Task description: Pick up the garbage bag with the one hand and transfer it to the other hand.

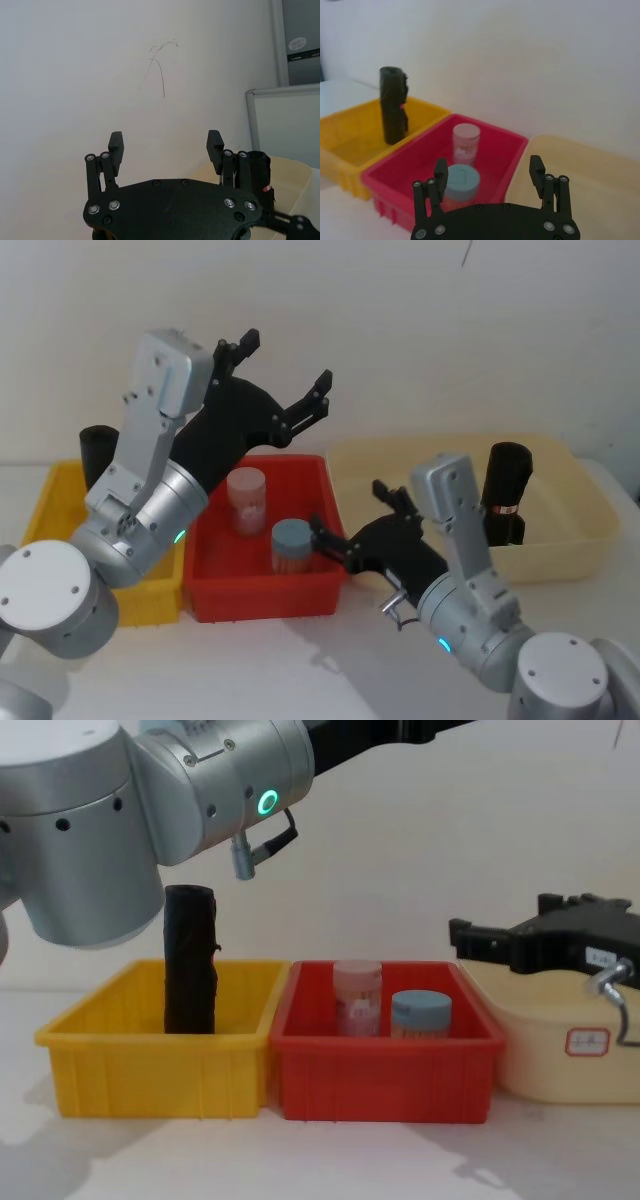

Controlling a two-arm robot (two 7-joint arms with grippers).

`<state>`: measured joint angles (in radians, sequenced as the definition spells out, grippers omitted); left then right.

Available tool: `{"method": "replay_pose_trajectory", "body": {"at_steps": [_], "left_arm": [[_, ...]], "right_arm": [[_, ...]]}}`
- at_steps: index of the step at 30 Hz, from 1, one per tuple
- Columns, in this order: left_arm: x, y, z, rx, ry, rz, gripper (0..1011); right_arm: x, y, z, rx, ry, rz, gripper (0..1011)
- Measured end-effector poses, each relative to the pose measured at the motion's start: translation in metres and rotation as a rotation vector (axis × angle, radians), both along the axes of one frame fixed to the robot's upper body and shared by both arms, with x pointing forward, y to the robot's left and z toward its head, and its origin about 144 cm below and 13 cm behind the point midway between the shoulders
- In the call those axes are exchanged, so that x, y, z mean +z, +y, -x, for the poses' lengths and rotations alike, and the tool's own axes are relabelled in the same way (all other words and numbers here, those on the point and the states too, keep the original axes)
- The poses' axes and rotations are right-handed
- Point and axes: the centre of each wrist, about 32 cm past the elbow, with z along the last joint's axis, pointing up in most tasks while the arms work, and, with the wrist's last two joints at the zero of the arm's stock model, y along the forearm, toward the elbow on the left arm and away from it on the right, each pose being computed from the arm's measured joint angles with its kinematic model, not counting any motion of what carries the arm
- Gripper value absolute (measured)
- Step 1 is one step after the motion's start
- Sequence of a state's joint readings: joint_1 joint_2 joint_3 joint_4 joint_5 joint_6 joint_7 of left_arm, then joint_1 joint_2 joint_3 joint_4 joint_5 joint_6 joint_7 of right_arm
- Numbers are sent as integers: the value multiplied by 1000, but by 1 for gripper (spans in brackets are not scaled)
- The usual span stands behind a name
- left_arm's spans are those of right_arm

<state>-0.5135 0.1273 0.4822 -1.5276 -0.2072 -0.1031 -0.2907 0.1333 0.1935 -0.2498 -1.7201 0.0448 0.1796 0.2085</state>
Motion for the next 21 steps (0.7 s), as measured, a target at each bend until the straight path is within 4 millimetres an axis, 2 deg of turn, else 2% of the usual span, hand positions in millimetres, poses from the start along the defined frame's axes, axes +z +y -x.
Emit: {"method": "replay_pose_trajectory", "body": {"at_steps": [21], "left_arm": [[-2,2,2,11,5,4,1001]], "right_arm": [[-12,14,5,144,86,29,1000]]}}
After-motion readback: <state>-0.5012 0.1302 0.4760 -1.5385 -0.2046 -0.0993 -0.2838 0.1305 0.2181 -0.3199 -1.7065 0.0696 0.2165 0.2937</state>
